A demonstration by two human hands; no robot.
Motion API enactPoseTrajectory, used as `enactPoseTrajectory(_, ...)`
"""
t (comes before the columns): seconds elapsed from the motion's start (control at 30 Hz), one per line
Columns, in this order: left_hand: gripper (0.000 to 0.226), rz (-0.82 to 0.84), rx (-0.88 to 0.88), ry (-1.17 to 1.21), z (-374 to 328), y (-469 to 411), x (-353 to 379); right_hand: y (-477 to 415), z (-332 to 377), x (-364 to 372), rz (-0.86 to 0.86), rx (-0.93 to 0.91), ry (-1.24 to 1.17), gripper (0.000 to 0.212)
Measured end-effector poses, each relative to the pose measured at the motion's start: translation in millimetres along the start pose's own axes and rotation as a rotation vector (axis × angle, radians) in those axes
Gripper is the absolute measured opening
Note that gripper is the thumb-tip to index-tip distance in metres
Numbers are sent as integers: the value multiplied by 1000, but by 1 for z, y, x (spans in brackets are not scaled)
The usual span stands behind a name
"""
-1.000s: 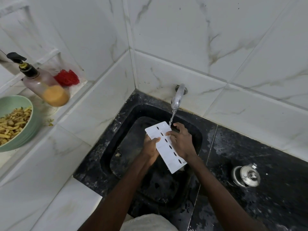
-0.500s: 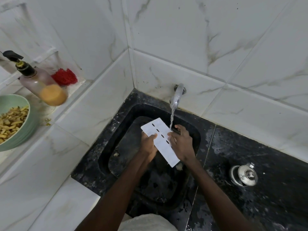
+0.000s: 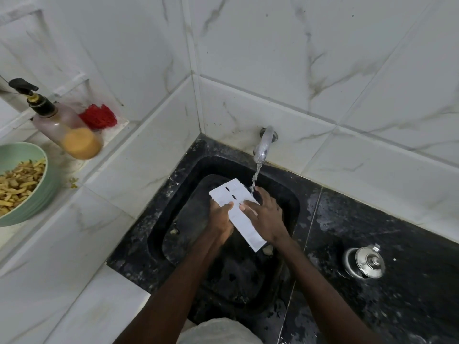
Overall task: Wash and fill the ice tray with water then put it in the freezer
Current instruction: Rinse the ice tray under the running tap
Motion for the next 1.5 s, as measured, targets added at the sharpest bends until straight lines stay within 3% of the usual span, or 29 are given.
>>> enactPoseTrajectory(0.1, 63, -12, 16, -3, -6, -6, -7, 3, -1, -1, 11, -23, -122, 46)
enactPoseTrajectory(0.2, 61, 18, -1, -9, -7, 1, 2, -2, -9, -12, -71, -13, -1, 38)
enactPoseTrajectory(0.3, 51, 29, -21, -10, -1, -1, 6, -3, -3, -13, -18, 32, 9, 47)
enactPoseTrajectory(0.4, 59, 10, 22, -41, -6, -6, 1, 4, 3, -6, 75, 17, -139, 54)
enactPoseTrajectory(0.57, 53, -6, 57, -92, -11, -6, -9, 9, -21, -12, -174, -1, -214, 37)
enactPoseTrajectory(0.8, 50, -14, 61, -128, -8, -6, -9, 15, -14, 8, -23, -51, -52, 45)
enactPoseTrajectory(0.93, 51, -21, 48, -108, -6, -7, -13, 16, -21, -6, -112, -59, 29, 33)
enactPoseTrajectory(1.1, 45, -19, 28, -52, 1, -9, -1, 14, -7, -1, -60, 18, 82, 58)
enactPoseTrajectory(1.2, 56, -40, 46, -57, -5, -14, -9, 20, -8, 0, -40, -39, 4, 49)
enactPoseTrajectory(1.3, 52, -65, 13, -43, -1, -7, -5, 18, -19, -12, -137, -39, 37, 36)
enactPoseTrajectory(1.4, 47, -54, 10, 2, 11, -6, 5, 11, -17, -12, -146, 42, 101, 46)
enactPoseTrajectory(1.5, 46, -56, 32, 44, 5, -11, 9, 12, -7, -4, -65, 8, 70, 55)
Point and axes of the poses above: each hand's wrist, its own y-axis away from the middle knuckle, its own x-axis out of the palm, z = x × y, the point moved 4 cm from there along -y, towards the middle knuckle, and after that the axes turned 3 degrees about -y, right-handed, at the moved point
